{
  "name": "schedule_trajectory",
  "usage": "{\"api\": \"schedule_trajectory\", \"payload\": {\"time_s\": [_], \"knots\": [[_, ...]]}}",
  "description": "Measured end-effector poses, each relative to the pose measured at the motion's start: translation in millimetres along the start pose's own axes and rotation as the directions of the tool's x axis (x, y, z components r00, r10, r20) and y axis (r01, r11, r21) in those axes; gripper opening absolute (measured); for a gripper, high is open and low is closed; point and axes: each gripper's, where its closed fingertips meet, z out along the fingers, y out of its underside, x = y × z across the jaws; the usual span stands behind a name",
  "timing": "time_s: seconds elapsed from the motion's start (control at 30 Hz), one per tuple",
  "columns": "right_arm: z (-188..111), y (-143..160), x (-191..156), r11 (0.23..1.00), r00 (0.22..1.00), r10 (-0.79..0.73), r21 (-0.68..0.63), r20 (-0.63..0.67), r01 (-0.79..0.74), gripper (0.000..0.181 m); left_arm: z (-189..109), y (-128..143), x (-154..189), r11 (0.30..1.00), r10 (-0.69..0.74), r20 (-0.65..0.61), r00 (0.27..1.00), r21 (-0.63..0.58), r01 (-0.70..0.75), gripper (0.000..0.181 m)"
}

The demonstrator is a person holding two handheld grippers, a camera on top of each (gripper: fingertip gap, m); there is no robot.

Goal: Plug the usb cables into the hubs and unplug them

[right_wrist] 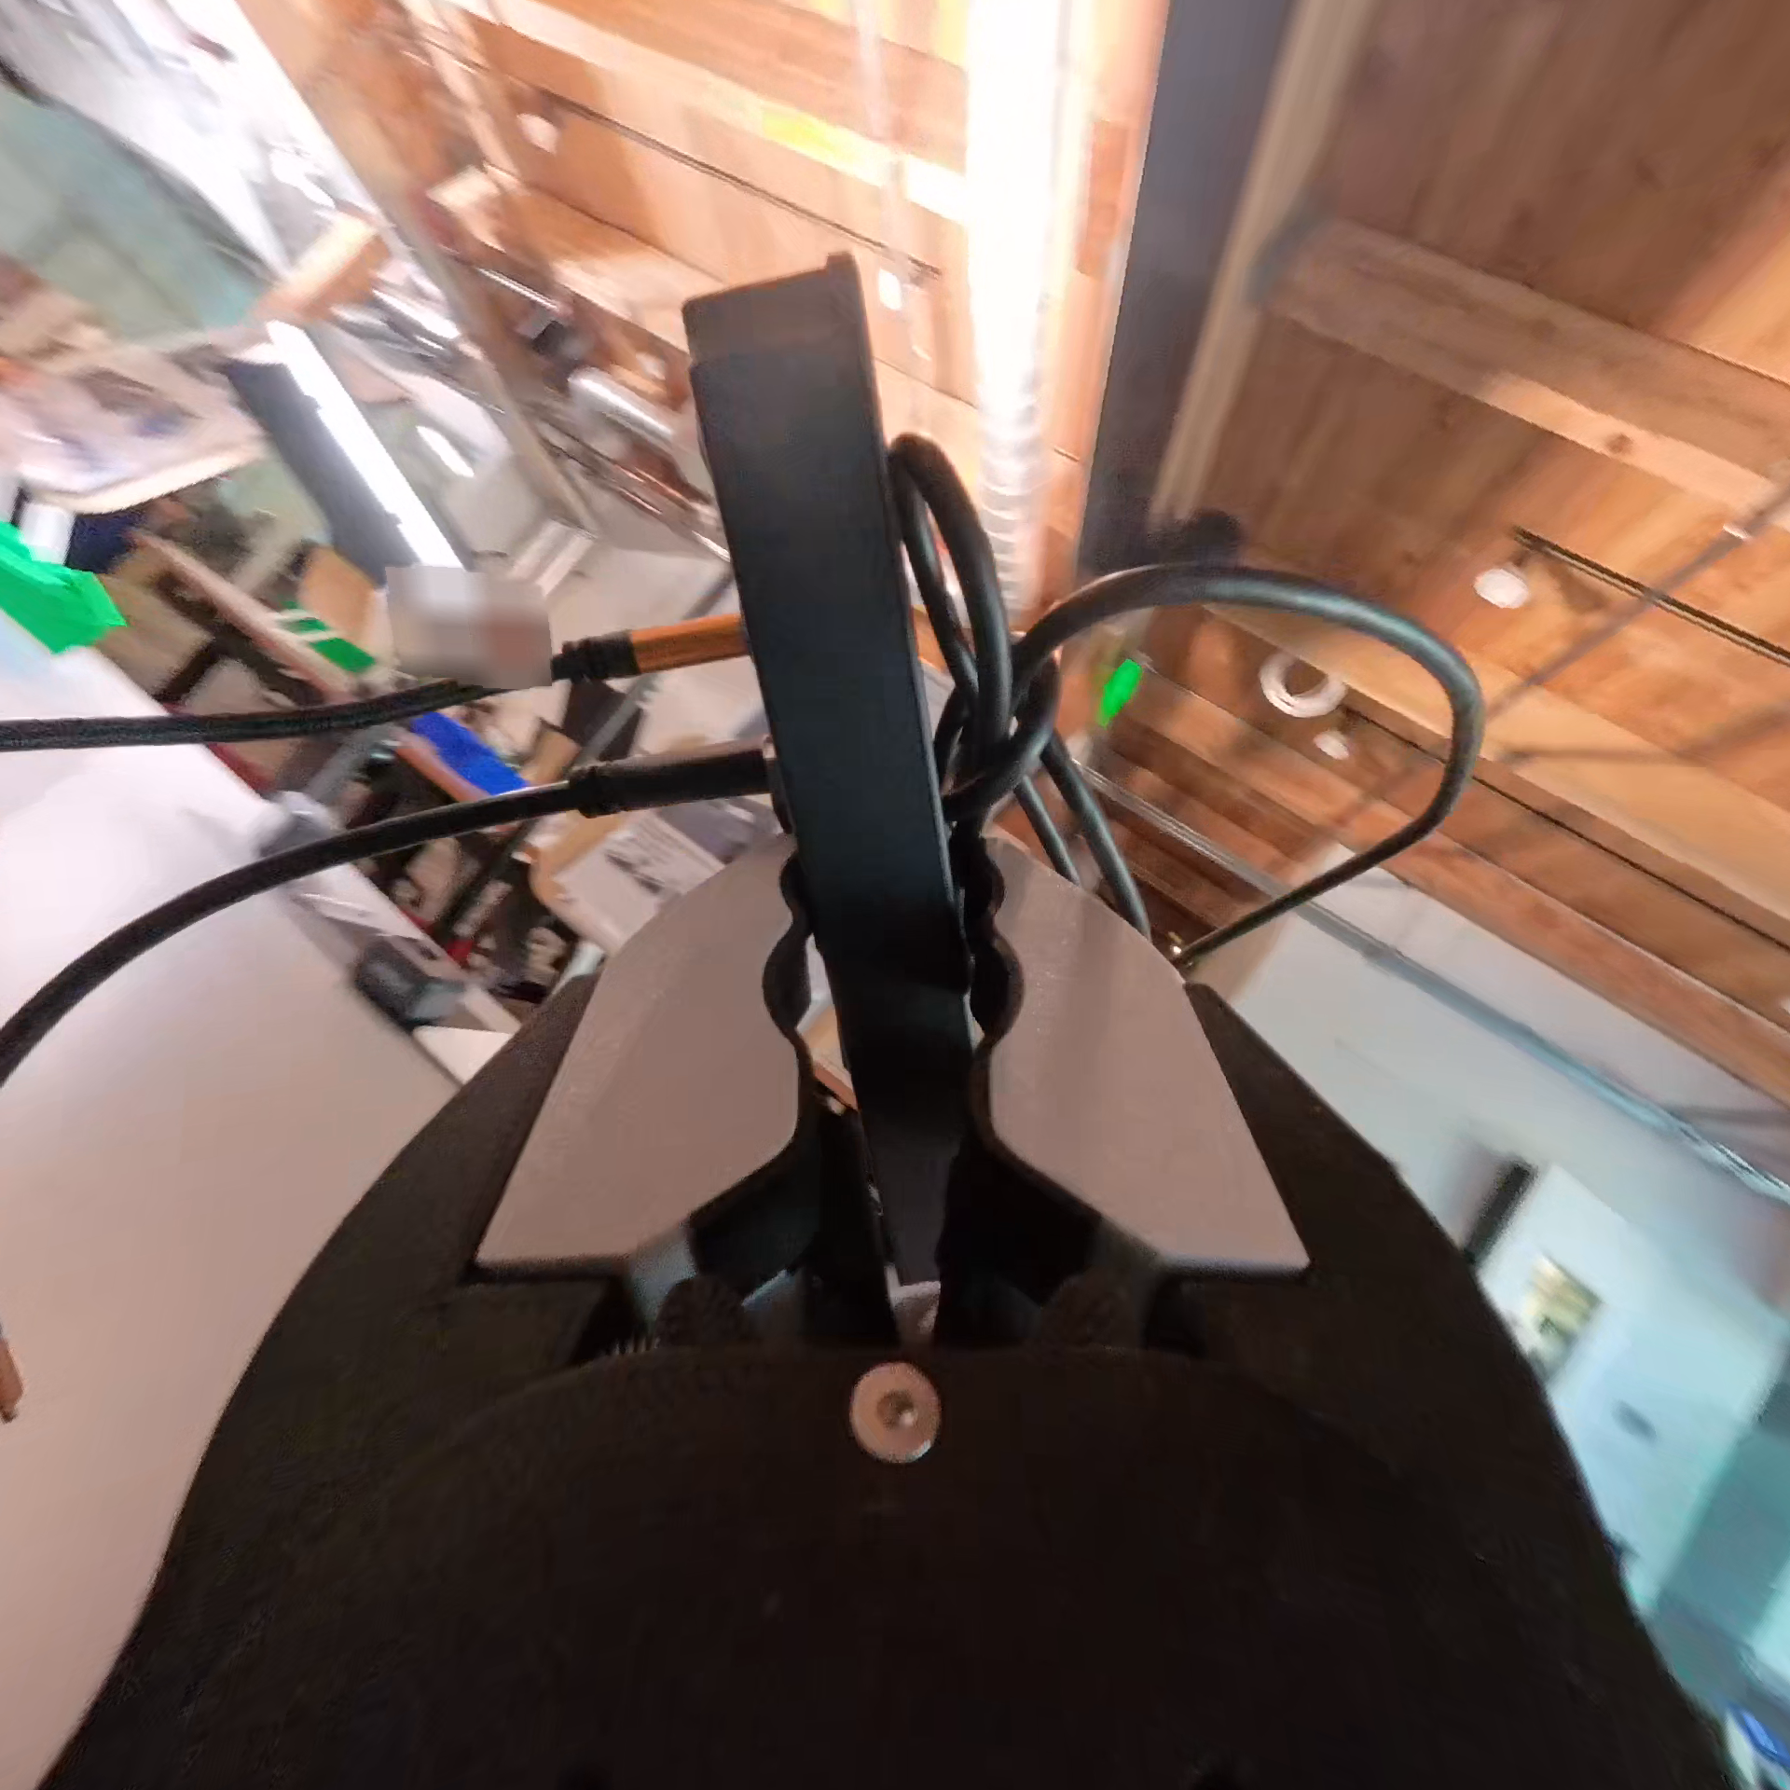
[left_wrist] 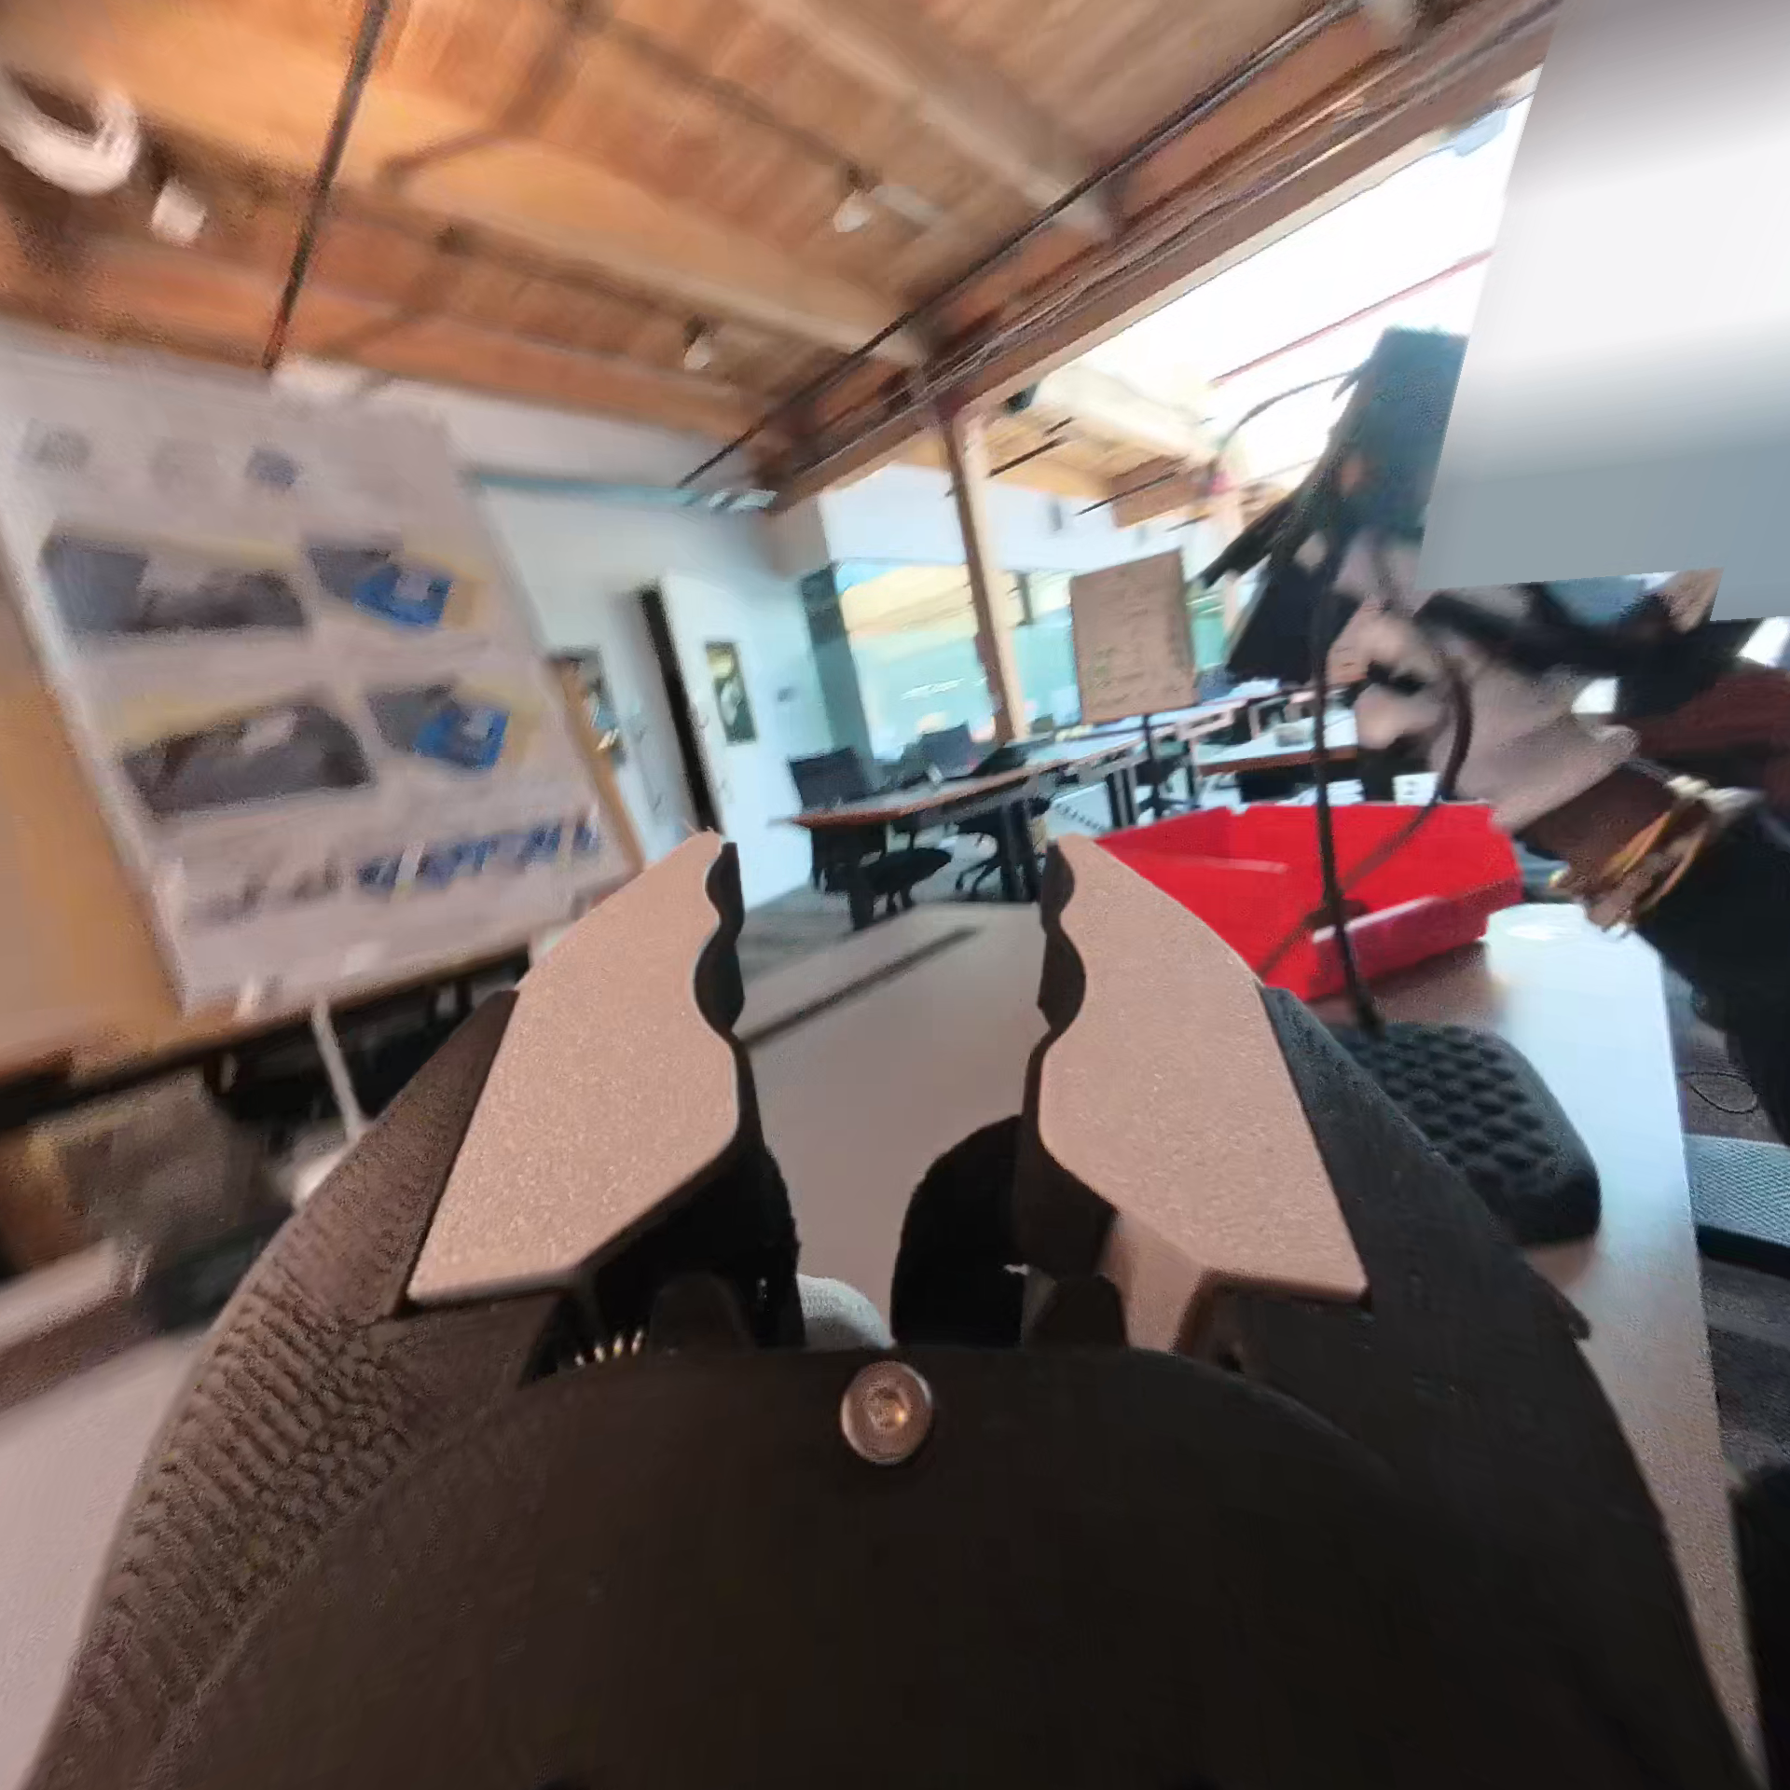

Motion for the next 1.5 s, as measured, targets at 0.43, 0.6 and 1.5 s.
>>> {"api": "schedule_trajectory", "payload": {"time_s": [0.43, 0.6, 1.5], "knots": [[-30.1, 34.0, 222.7, 0.832, 0.738, -0.48, -0.513, -0.475, 0.211, 0.03, -49.4, 47.3, -20.1, 0.985, -0.165, 0.128, 0.978, -0.031, 0.17, 0.053], [-80.6, 114.2, 217.6, 0.794, 0.723, -0.376, -0.603, -0.579, -0.071, 0.03, -48.3, 49.3, -20.2, 0.98, -0.19, 0.117, 0.975, -0.034, 0.195, 0.052], [-202.1, 186.0, 182.9, 0.384, 0.628, 0.075, -0.559, -0.774, -0.735, 0.074, -48.0, 49.4, -18.0, 0.972, -0.231, 0.085, 0.969, -0.017, 0.233, 0.05]]}}
